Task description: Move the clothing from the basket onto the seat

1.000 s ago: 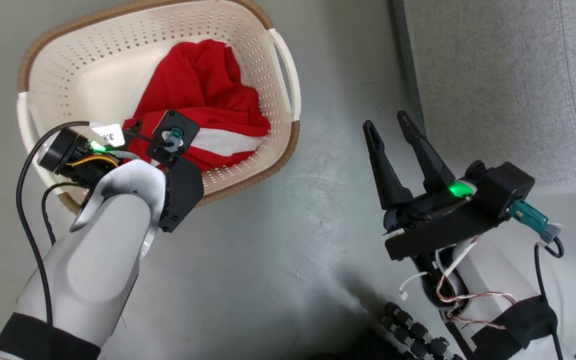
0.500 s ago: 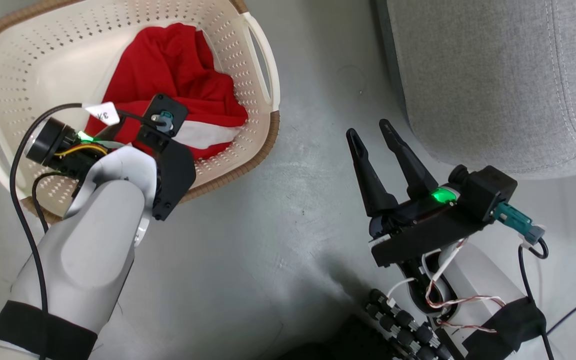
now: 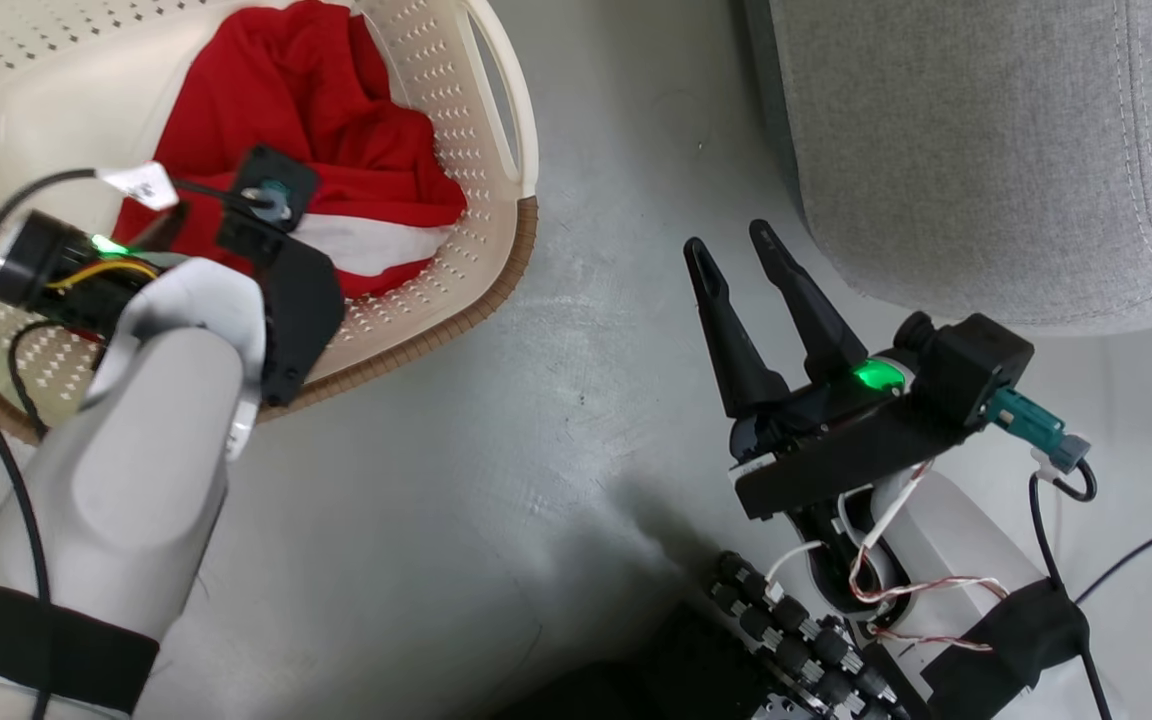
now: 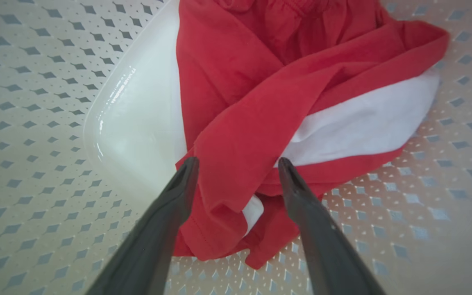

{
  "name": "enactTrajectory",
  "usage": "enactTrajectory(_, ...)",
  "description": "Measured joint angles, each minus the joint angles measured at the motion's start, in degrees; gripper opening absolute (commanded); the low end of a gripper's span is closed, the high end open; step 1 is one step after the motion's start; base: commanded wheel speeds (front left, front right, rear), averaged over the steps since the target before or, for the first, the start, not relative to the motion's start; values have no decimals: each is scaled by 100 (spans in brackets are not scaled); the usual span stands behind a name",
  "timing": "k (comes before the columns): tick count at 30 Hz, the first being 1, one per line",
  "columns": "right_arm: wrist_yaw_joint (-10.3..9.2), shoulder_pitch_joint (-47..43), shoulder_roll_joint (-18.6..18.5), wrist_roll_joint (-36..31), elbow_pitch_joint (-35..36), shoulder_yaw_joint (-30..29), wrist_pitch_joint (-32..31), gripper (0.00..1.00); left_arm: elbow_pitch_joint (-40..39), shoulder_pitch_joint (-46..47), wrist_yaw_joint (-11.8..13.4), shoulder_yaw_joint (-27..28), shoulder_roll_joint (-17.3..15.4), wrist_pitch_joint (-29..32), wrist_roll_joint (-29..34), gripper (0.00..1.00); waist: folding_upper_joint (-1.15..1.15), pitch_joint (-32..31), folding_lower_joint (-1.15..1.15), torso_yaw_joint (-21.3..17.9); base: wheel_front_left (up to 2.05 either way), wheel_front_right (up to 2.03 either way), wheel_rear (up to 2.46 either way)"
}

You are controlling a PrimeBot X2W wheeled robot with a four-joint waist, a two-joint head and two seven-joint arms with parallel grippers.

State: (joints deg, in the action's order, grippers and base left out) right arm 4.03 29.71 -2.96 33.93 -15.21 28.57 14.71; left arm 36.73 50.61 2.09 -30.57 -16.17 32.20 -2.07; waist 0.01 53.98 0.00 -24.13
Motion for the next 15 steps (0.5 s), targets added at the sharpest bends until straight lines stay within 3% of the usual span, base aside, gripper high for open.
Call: enactTrajectory(15,53,30,21,241,38,97,-1,100,107,161,96,132,-151,40,-2,100,0,345,0,-223,0,0,0)
